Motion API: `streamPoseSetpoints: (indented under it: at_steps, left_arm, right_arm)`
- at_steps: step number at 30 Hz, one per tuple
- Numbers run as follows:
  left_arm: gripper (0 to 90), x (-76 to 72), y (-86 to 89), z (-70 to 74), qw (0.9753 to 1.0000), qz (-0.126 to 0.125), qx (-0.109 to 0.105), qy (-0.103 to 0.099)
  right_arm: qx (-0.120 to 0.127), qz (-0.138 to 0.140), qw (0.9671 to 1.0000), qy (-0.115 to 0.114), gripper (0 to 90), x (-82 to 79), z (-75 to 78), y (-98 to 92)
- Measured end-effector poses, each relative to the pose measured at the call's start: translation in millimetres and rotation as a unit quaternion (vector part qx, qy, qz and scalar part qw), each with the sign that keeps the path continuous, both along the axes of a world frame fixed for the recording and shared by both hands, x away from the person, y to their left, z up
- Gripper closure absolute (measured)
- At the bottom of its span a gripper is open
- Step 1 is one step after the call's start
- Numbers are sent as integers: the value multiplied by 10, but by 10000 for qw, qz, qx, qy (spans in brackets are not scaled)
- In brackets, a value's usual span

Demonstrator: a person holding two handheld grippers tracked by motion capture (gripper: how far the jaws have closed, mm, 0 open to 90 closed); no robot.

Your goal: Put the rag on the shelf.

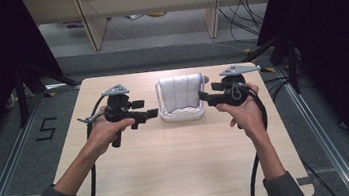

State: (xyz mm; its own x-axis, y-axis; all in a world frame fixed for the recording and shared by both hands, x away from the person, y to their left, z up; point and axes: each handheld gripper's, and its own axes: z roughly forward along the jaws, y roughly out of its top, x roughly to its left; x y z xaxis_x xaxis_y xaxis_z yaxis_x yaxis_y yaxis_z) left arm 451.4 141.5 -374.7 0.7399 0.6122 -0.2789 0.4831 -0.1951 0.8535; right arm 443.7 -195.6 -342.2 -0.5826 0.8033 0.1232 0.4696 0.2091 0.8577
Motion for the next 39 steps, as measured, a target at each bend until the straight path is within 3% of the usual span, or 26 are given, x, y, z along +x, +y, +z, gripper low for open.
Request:
streamPoseSetpoints:
  at_steps: [17, 22, 33, 39]
  left_arm:
    - [242, -189, -29, -121, 9998, -195, -65, 1]
    - [242, -252, -48, -155, 9997, -237, -72, -17]
    - [230, -398, -69, -272, 9995, -313, -20, -45]
    - [210, -484, -88, -370, 9993, -325, 139, -102]
  right_arm:
    - [65, 135, 9999, 69, 380, -148, -257, -17]
    - [-32, 160, 9998, 69, 378, -184, -272, -28]
    - [43, 206, 9997, 117, 339, -221, -376, -15]
    - [55, 234, 9994, 231, 292, -244, -420, 11]
